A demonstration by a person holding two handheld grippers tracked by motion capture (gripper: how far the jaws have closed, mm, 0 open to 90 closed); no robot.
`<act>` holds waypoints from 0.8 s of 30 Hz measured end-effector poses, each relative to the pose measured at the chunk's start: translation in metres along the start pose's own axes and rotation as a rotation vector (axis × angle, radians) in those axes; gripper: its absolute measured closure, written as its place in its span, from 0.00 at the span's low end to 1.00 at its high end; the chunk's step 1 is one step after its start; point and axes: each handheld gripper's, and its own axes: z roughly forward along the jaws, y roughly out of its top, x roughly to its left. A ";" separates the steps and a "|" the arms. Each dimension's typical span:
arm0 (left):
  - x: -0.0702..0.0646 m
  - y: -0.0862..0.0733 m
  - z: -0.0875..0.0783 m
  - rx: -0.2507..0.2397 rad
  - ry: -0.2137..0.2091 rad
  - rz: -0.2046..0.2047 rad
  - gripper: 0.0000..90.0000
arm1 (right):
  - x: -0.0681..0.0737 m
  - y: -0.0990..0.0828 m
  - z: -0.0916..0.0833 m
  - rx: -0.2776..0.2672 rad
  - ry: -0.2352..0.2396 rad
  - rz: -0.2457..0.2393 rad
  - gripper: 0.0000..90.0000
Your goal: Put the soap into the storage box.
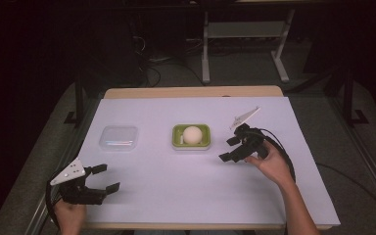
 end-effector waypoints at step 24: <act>-0.002 0.000 0.003 0.016 0.010 0.030 0.15 | 0.017 -0.039 -0.013 -0.016 -0.006 0.007 0.27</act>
